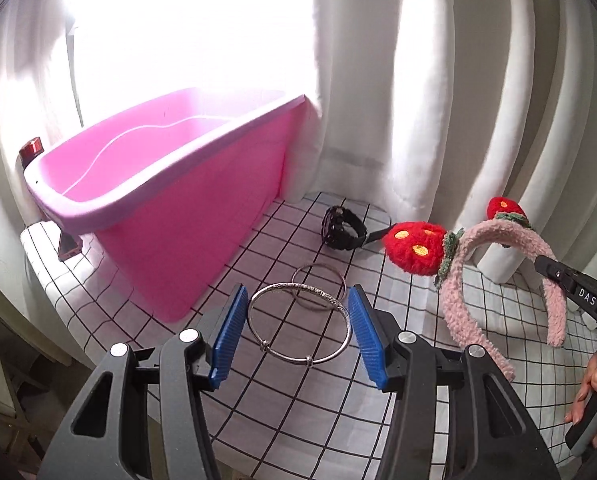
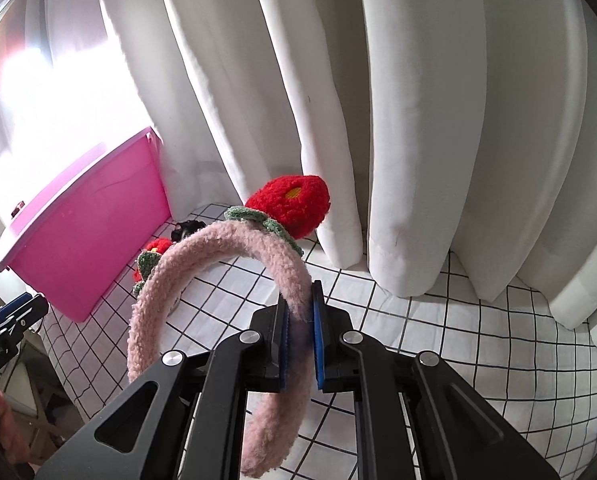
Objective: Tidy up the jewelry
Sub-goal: 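Carry the headband and bangle into the pink tub and open both grippers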
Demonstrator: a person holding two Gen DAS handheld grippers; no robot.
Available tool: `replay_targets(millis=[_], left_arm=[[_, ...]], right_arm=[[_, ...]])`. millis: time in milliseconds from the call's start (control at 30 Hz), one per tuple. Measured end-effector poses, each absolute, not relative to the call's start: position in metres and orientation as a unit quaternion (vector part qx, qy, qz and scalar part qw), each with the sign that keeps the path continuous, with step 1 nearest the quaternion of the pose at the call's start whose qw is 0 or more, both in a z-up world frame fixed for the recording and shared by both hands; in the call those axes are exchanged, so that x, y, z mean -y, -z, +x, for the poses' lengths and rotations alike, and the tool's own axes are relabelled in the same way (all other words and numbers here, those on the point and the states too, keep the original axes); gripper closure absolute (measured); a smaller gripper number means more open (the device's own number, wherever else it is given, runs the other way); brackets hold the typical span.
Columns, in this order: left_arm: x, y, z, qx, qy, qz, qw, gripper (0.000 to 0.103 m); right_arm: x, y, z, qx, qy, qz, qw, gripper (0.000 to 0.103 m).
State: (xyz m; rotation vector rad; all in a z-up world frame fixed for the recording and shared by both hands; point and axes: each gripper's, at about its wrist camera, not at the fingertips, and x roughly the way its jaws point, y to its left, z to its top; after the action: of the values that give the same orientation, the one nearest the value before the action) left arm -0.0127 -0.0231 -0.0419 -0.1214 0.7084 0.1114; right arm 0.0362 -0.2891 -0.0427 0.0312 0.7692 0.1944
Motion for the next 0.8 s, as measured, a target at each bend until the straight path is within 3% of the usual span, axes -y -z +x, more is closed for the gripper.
replay_targets(millis=[467,800], left_arm=[[-0.028,-0.036,0.000,-0.266,-0.048,-0.058,0.961,0.053],[-0.112,-0.054,0.016,-0.246,-0.099,-0.069,0.962,0.053]], right_arm=[[0.227,-0.026,0.043,-0.302,-0.117,0.021,0.946,0.094],[0.133,-0.055,0.081,-0.265,-0.175,0.014,0.948,0.094]])
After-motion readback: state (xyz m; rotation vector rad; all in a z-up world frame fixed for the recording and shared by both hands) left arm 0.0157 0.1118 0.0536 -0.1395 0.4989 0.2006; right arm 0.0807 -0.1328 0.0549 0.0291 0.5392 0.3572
